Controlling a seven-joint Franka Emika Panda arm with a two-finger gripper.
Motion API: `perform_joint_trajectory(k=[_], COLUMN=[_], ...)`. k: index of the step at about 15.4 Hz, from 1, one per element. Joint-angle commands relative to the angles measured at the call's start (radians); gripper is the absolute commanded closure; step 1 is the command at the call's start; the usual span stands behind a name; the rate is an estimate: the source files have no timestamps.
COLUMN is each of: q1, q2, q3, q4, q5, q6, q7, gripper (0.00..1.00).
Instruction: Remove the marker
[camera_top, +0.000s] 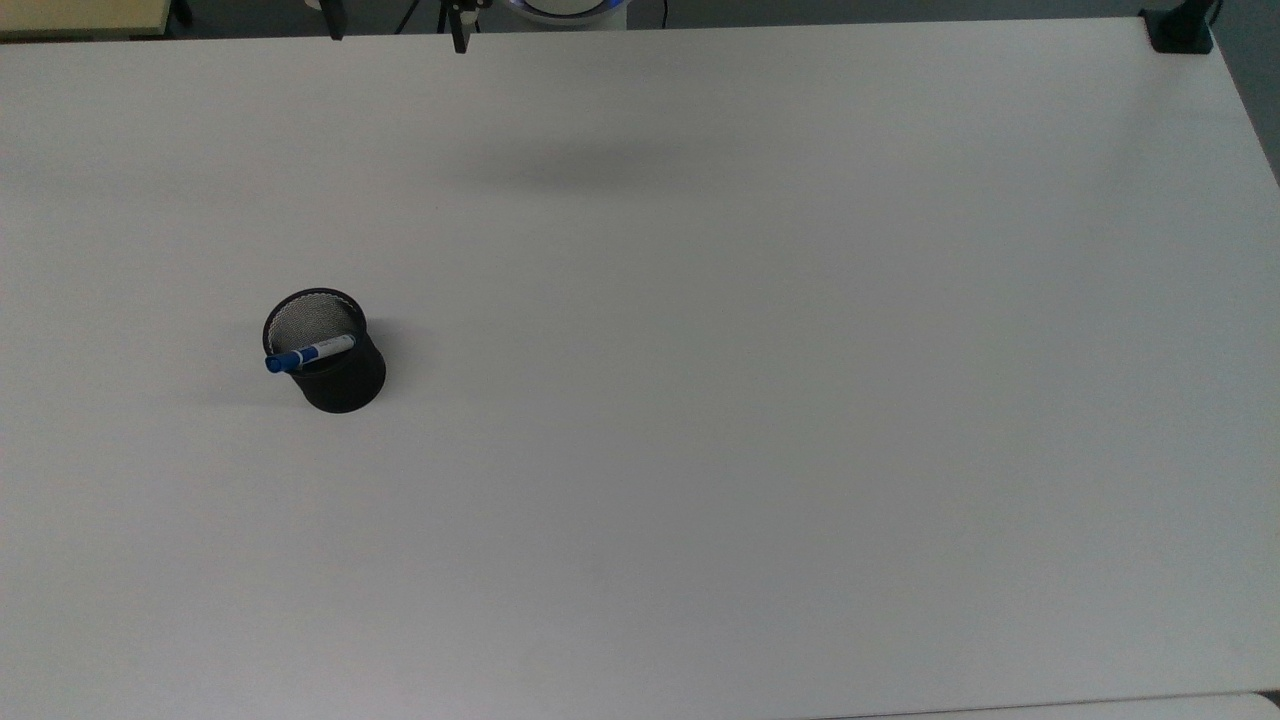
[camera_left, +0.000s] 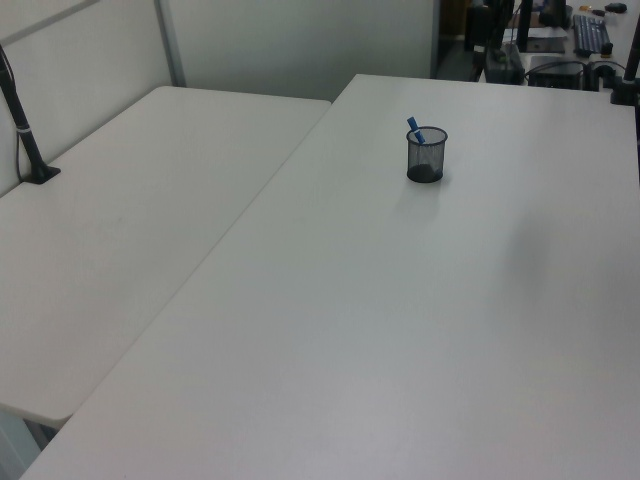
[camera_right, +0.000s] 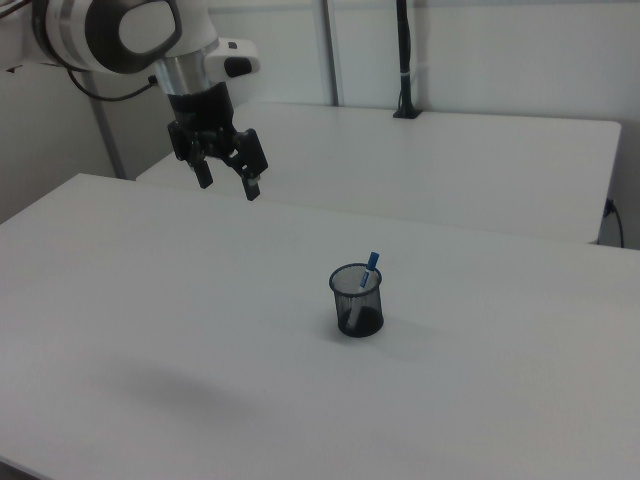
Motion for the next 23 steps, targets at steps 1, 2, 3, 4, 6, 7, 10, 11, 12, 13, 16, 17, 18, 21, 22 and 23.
perform_joint_trajectory(k=[1,2,3,4,6,7,10,11,12,13,16,17,18,21,22,23], q1=[-0.058,-0.07,-0.087,-0.108,-0.142,-0.157,-0.162,-0.161,-0.159,-0.158,-0.135,-0.124,-0.119,-0.11,-0.099,-0.099], q2=[0.023,0.045,0.057,0.072,0.094,0.117,0.195,0.225,0.258,0.285,0.364,0.387,0.411,0.445,0.45,0.454], q3=[-0.008,-0.009,-0.012,-0.012,-0.012,-0.02,-0.035,-0.038,-0.041,-0.041,-0.041,-0.041,-0.041,-0.041,-0.041,-0.041], q4=[0.002,0.004,0.001,-0.008,-0.038,-0.047,-0.05,-0.05,-0.051,-0.051,-0.051,-0.051,-0.051,-0.061,-0.079,-0.088], q5=[-0.012,-0.026,-0.032,-0.032,-0.034,-0.032,-0.026,-0.017,-0.017,-0.014,-0.01,-0.009,-0.01,-0.004,0.017,0.031], q6=[0.009,0.027,0.072,0.131,0.246,0.292,0.443,0.493,0.549,0.607,0.751,0.788,0.825,0.888,0.943,0.969], q7=[-0.331,-0.416,-0.422,-0.416,-0.413,-0.403,-0.321,-0.275,-0.227,-0.181,-0.031,-0.005,0.018,0.028,0.026,0.026], gripper=[0.0,0.0,0.0,0.0,0.0,0.0,0.0,0.0,0.0,0.0,0.0,0.0,0.0,0.06,0.3,0.53])
